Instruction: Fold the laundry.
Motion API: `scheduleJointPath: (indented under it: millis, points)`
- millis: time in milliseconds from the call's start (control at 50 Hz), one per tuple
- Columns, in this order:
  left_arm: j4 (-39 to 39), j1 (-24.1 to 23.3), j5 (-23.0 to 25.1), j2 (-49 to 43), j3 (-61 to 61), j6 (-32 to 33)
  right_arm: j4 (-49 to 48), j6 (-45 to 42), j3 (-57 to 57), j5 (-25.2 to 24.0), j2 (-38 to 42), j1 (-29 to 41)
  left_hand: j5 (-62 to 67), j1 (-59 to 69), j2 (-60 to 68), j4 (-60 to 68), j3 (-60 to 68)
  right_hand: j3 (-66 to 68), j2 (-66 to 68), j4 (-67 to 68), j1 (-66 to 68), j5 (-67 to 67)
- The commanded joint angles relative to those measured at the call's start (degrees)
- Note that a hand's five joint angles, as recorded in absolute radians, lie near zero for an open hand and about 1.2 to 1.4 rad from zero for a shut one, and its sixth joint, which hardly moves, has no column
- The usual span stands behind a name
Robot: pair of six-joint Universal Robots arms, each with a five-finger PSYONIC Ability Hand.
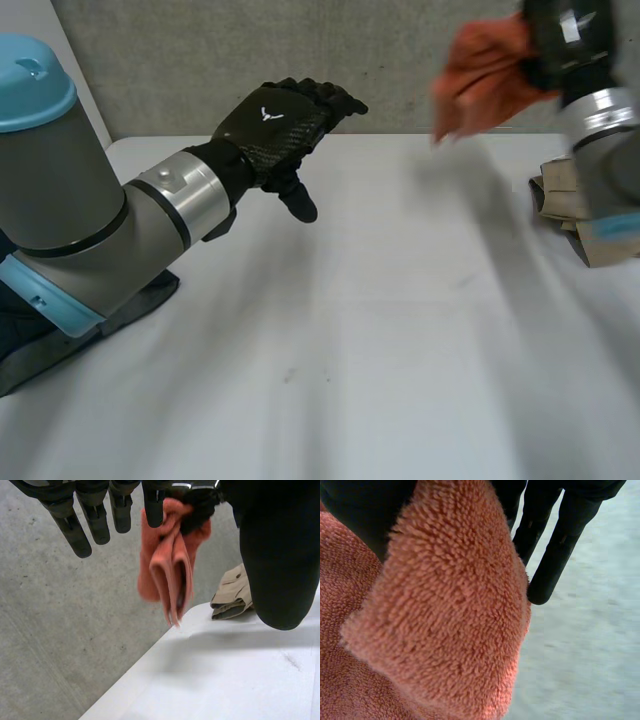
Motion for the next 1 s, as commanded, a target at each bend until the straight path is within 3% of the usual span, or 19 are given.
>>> scheduleJointPath:
  millis: [20, 80, 260, 340, 420, 600, 620, 640, 680, 700, 860, 940, 1000]
  points:
    - [0.1, -0.59, -0.03, -0.14, -0.33, 0.01, -9.4, 7.0, -3.83, -6.82, 5.69, -15.2, -0.01, 1.71, 0.95, 1.07, 0.63, 14.34, 14.61, 11.26, 21.73, 18.26]
    - [0.11, -1.12, -0.03, -0.32, -0.41, 0.1, -11.79, 7.1, -4.98, -9.64, 9.65, -18.74, -0.01, 1.71, 0.95, 1.07, 0.63, 14.34, 14.61, 11.26, 21.73, 18.26]
    - [0.1, -2.44, -0.21, -1.29, -1.03, 0.19, -15.31, 7.62, -6.04, -26.85, 24.94, -32.53, 0.33, 2.05, 1.28, 1.41, 0.97, 14.34, 14.61, 11.26, 21.73, 18.26]
    - [0.11, -2.79, -0.21, -1.29, -1.56, 0.19, -15.31, 7.71, -4.73, -32.22, 28.03, -34.65, 0.5, 2.22, 1.45, 1.58, 1.14, 14.34, 14.61, 11.26, 21.73, 18.26]
    - [0.11, -3.05, -0.21, -1.38, -1.64, 0.19, -16.1, 7.54, -2.09, -34.43, 27.69, -35.88, 0.66, 2.39, 1.62, 1.75, 1.31, 14.34, 14.61, 11.26, 21.73, 18.26]
    - [0.11, -4.98, -0.21, -0.76, -1.64, 0.19, -15.49, 7.19, 3.36, -34.26, 21.19, -37.73, 0.66, 2.39, 1.62, 1.75, 1.31, 14.34, 14.61, 11.26, 21.73, 18.26]
    - [0.02, -5.07, -0.21, -0.76, -1.73, 0.19, -15.23, 7.19, 3.89, -34.17, 20.31, -37.82, 0.66, 2.39, 1.62, 1.75, 1.31, 5.24, 5.51, 2.16, 12.63, 9.16]
    - [0.02, -5.25, -0.21, -0.67, -1.73, 0.19, -14.79, 7.27, 5.11, -33.91, 18.65, -37.73, 0.66, 2.39, 1.62, 1.75, 1.31, -26.16, -25.89, -29.24, -18.76, -22.24]
    - [0.02, -5.51, -0.21, -0.5, -1.73, 0.19, -13.82, 7.36, 6.52, -33.56, 16.88, -37.73, 0.66, 2.39, 1.62, 1.75, 1.31, -50.92, -50.66, -54.0, -43.53, -47.0]
    - [0.02, -5.51, -0.21, -0.32, -1.73, 0.19, -12.95, 7.45, 7.05, -33.3, 16.01, -37.73, 0.66, 2.39, 1.62, 1.75, 1.31, -55.66, -55.39, -58.74, -48.27, -51.74]
    - [0.02, -6.74, -0.12, 1.7, -2.43, 0.19, 4.97, 6.05, 7.94, -26.89, 7.92, -39.22, 0.66, 2.39, 1.62, 1.75, 1.31, -55.66, -55.39, -58.74, -48.27, -51.74]
    - [-0.07, -7.44, -0.12, 2.58, -2.61, 0.19, 12.62, -0.53, 8.9, -22.41, 3.61, -42.38, 0.5, 2.22, 1.45, 1.58, 1.14, -55.66, -55.39, -58.74, -48.27, -51.74]
    - [-0.16, -7.97, -0.12, 3.63, -2.87, 0.1, 17.99, -8.35, 8.55, -15.47, 0.27, -44.23, 0.5, 2.22, 1.45, 1.58, 1.14, -55.66, -55.39, -58.74, -48.27, -51.74]
